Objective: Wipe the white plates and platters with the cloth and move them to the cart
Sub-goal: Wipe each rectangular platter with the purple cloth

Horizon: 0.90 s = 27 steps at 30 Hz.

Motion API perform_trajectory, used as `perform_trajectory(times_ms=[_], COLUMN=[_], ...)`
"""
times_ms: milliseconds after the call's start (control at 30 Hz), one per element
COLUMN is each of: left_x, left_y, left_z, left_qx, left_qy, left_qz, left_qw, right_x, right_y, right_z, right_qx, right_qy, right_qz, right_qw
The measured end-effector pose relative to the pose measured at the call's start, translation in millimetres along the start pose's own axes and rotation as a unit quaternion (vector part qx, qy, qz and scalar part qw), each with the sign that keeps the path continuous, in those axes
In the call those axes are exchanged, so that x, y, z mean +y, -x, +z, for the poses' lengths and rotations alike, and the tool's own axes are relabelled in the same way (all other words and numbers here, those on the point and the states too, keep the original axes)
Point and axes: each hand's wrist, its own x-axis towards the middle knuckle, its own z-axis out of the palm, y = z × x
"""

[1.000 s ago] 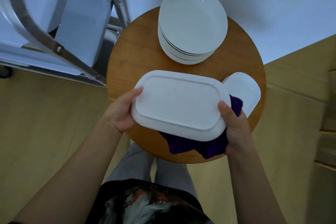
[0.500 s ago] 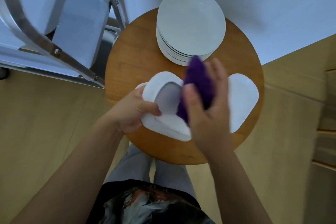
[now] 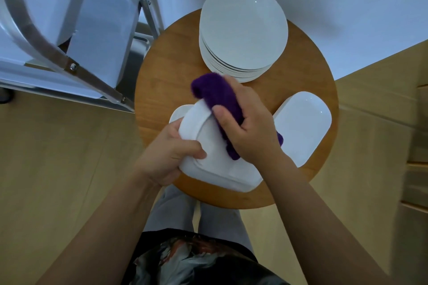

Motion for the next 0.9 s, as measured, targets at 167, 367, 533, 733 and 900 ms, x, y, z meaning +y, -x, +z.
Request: perform_trajectory(times_ms=[167,367,533,733,900], left_x=[3.6,-5.3,-15.5,-21.3,-12.1], left_y=[-0.6,1.0,-0.5,-1.8,11.5], left_z=[-2.6,-2.6,-2.5,6.8,-9.4], left_qx=[0.047,0.06,0.114,0.152,-0.018], left_qy=[-0.012,0.025,0.075,0.123,0.323], left_qz=[0.008,0.025,0.043,0.045,-0.107], left_qw=[0.999,0.998,0.99,0.98,0.94], right_x=[24.2,36.0,34.9,22.6,30.3], right_y=[10.5,26.7,40.1,49.3,49.6], right_z=[-3.9,-5.5,-8.4,4.2,-31.6], right_qx=[0.093,0.14,0.191,0.268,0.135], right_qy=[-0.003,-0.066,-0.207,-0.277,-0.273], right_qz=[0.203,0.366,0.461,0.498,0.49], right_qw=[0.975,0.918,0.841,0.777,0.817])
